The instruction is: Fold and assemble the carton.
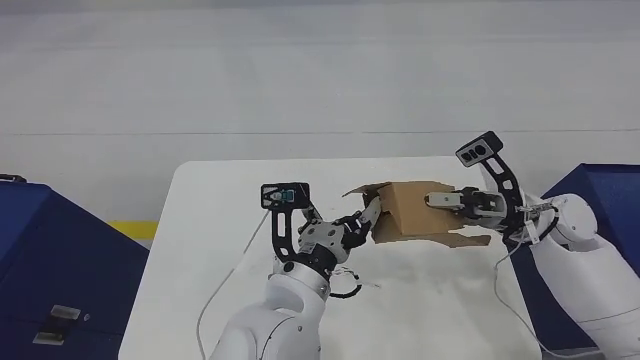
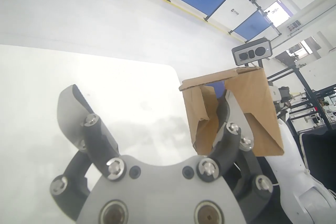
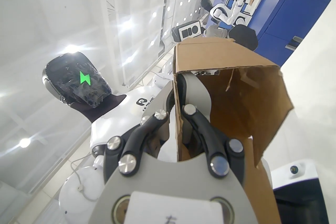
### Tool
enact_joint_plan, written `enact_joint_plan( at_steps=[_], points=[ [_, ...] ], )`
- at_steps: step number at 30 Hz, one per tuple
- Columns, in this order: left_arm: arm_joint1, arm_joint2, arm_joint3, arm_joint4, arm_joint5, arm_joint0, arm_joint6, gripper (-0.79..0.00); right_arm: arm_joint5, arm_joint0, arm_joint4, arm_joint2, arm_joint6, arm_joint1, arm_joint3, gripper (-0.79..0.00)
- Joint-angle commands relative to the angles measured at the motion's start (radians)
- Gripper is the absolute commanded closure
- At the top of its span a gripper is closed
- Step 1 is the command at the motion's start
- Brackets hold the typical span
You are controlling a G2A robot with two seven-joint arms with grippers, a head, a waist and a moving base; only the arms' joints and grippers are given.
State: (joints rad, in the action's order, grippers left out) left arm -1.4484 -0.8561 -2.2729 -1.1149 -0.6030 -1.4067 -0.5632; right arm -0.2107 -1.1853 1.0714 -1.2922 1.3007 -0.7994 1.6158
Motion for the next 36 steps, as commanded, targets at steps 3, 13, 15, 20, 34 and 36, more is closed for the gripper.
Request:
enact_joint_plan(
  at_steps=[3,13,15,20,34,36],
  points=[
    [-0.004,0.008,0.003,0.003,0.017,0.004,0.013,-0.785,0.034,0.004,0.033,0.002,0.03,-0.006,-0.011,0.0],
    [-0.003,-0.026,-0.072,0.034,0.056,-0.04,0.029,-0.785,0.155,0.035,0.131,0.014,0.045,-0.026,-0.098,0.0],
    [-0.005,-0.042,-0.077,0.072,0.078,-0.05,0.08,-0.785,0.18,0.043,0.167,0.022,0.056,-0.032,-0.112,0.0],
    [-0.012,-0.055,-0.077,0.164,0.152,-0.046,0.201,-0.785,0.246,0.052,0.243,0.037,0.077,-0.041,-0.131,0.0],
    [-0.043,-0.119,-0.077,0.505,-0.174,0.033,0.046,-0.785,0.252,0.035,0.159,-0.016,0.028,-0.042,-0.11,0.0],
    [-0.052,-0.123,-0.077,0.543,-0.201,0.06,0.07,-0.785,0.259,0.032,0.151,-0.018,0.036,-0.043,-0.106,0.0]
  ],
)
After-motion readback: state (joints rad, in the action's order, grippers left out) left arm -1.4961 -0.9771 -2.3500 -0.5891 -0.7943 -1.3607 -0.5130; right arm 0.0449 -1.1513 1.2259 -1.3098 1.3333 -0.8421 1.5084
